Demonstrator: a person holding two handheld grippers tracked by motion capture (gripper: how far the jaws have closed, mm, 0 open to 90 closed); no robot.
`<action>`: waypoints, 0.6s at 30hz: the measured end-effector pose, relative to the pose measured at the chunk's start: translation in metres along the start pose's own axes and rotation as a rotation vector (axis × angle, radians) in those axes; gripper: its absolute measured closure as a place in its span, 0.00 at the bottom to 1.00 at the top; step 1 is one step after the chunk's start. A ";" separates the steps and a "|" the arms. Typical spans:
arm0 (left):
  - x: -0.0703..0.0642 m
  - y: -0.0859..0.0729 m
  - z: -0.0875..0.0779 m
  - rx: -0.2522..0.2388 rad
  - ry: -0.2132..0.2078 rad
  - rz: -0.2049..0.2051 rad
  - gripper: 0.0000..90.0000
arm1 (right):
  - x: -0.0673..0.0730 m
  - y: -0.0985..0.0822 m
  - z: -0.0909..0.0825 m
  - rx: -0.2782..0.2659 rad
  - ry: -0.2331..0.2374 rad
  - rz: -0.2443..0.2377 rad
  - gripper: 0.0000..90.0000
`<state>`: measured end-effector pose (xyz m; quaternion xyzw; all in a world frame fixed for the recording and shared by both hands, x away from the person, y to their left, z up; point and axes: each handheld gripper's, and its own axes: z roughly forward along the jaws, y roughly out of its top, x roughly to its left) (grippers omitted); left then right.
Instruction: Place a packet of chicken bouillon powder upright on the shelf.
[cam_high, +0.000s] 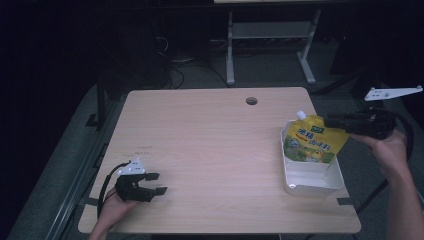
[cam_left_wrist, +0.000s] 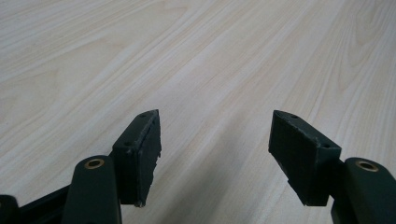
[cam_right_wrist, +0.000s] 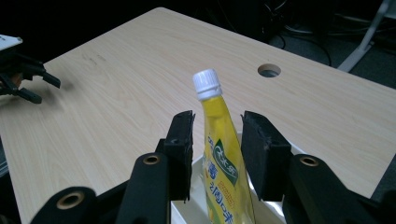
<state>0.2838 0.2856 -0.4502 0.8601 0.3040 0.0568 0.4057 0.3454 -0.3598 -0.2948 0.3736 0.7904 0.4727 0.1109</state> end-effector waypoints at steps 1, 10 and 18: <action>0.000 0.000 0.000 0.000 0.000 0.000 0.38 | 0.002 0.002 -0.002 -0.002 -0.001 -0.006 0.70; -0.004 0.001 0.002 0.002 -0.008 0.011 0.37 | 0.020 0.006 -0.015 -0.014 -0.004 -0.041 0.69; -0.009 0.002 0.005 0.016 -0.015 0.028 0.37 | 0.038 -0.005 -0.014 0.000 -0.004 -0.057 0.68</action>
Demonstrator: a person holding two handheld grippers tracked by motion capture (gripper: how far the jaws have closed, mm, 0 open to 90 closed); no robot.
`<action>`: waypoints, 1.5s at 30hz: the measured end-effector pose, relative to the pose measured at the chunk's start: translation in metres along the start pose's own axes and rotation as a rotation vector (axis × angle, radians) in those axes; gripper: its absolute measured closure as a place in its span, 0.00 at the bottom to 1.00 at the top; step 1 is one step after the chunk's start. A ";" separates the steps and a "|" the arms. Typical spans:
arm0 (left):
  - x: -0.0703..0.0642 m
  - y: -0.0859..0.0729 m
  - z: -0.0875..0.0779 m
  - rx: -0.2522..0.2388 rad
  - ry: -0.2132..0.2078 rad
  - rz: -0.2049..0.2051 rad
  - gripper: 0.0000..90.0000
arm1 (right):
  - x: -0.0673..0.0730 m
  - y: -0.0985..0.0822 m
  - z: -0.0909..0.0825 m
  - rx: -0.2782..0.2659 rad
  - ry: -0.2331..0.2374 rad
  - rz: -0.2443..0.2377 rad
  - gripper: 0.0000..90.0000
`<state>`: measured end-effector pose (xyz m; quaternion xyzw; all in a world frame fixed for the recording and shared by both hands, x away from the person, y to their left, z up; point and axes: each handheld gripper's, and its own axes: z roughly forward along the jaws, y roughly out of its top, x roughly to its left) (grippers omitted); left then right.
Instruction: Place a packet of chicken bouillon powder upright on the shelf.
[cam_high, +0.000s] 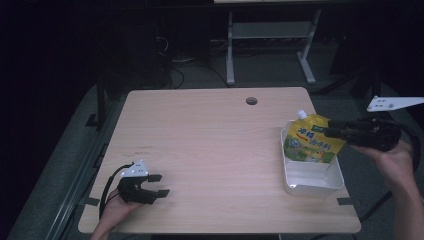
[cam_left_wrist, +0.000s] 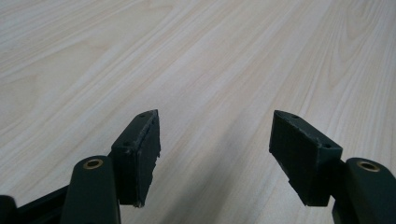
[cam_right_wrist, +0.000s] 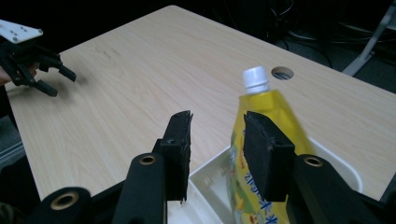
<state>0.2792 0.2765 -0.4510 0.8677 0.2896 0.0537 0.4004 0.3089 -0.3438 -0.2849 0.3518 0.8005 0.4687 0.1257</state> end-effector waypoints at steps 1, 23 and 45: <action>-0.001 0.000 0.000 0.001 0.002 0.002 0.37 | 0.003 -0.002 0.001 0.006 -0.001 0.000 0.67; -0.002 0.000 -0.001 -0.013 0.004 0.004 0.36 | 0.049 -0.042 0.023 0.022 0.052 0.013 0.51; 0.000 0.000 -0.002 -0.017 0.018 0.004 0.35 | 0.087 -0.038 0.088 0.086 0.128 -0.042 0.44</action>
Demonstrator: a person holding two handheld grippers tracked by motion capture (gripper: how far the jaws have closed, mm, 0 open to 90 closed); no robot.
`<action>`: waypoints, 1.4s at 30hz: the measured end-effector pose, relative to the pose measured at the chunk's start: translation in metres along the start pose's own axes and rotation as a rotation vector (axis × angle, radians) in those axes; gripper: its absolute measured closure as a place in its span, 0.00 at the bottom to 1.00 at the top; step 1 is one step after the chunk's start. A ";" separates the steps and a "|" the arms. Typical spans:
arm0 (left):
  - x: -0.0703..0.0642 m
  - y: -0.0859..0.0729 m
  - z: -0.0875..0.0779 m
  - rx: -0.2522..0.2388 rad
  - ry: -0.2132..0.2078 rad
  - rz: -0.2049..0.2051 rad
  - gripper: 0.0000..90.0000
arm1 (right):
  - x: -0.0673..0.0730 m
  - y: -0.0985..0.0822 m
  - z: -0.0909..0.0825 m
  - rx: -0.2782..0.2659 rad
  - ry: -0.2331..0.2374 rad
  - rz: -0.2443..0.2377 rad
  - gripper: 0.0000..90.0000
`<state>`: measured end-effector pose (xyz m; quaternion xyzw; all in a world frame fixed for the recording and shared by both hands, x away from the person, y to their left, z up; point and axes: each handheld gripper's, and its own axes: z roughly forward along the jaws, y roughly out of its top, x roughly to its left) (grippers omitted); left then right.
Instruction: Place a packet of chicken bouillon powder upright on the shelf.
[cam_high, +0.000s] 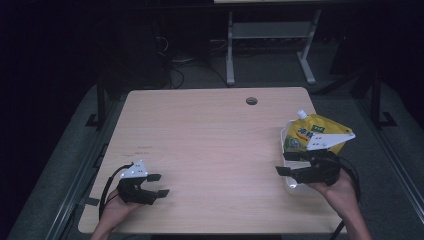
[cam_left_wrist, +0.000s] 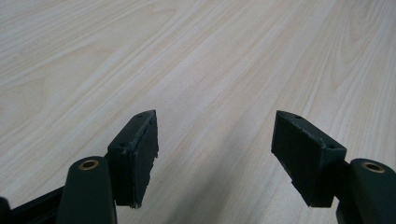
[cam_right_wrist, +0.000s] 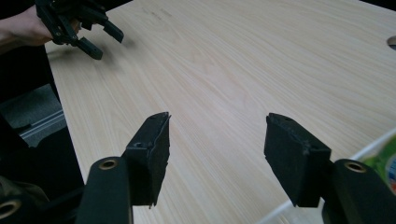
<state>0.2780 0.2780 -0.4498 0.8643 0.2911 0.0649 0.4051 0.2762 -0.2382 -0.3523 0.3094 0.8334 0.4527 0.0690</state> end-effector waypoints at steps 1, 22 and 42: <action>0.000 0.000 0.000 0.000 0.000 0.001 0.35 | 0.001 0.001 0.002 0.000 0.005 -0.001 0.43; 0.000 0.001 -0.002 -0.009 0.003 0.007 0.34 | 0.022 0.008 0.048 0.028 0.067 -0.040 0.42; -0.002 0.003 -0.001 -0.011 -0.005 0.015 0.34 | 0.037 0.009 0.092 0.048 0.130 -0.048 0.42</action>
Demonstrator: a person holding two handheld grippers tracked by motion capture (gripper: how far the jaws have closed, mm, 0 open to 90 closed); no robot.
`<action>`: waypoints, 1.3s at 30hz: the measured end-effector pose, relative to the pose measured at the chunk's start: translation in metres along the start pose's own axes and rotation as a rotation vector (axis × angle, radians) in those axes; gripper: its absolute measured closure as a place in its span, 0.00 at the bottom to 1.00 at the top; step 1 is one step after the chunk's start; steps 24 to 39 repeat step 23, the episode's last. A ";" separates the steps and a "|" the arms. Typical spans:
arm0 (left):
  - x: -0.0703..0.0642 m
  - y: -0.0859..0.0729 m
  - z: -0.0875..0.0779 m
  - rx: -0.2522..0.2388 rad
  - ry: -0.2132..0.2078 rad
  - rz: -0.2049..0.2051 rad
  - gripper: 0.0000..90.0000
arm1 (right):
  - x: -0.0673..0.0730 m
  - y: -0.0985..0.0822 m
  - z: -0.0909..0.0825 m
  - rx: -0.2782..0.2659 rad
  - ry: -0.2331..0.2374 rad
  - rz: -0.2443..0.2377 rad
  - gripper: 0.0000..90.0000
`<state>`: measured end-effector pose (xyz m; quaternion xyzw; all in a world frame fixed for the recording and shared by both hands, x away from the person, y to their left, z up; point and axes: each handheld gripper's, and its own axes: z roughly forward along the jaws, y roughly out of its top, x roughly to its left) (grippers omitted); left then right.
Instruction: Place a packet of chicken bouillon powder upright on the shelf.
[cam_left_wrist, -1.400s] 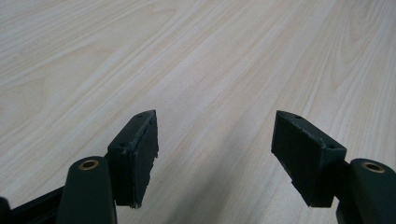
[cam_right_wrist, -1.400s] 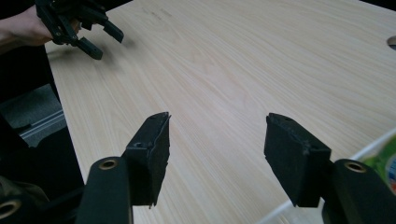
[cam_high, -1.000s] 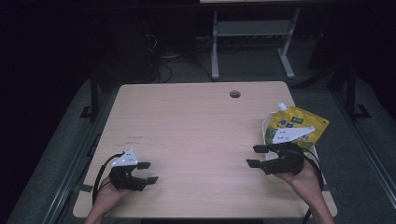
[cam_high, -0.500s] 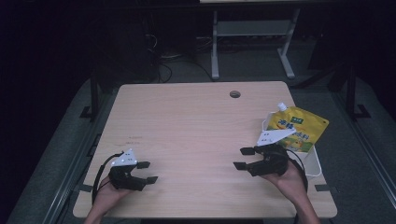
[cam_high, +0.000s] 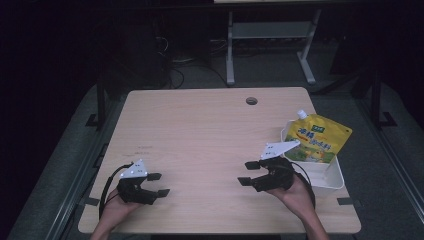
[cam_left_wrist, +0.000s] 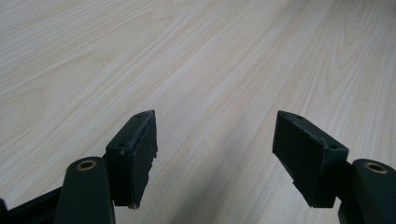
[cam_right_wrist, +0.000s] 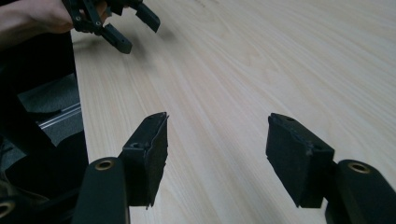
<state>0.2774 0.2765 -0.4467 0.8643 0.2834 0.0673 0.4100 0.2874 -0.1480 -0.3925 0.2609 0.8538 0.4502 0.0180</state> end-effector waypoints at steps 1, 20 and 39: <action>0.000 0.000 0.000 -0.002 -0.001 0.000 0.34 | 0.001 0.000 0.002 0.004 0.000 -0.003 0.42; -0.001 0.003 -0.001 -0.020 -0.008 0.003 0.33 | 0.014 -0.004 0.036 0.051 0.023 -0.025 0.40; -0.001 0.003 -0.002 -0.020 -0.007 0.006 0.33 | 0.018 -0.005 0.040 0.068 0.030 -0.035 0.39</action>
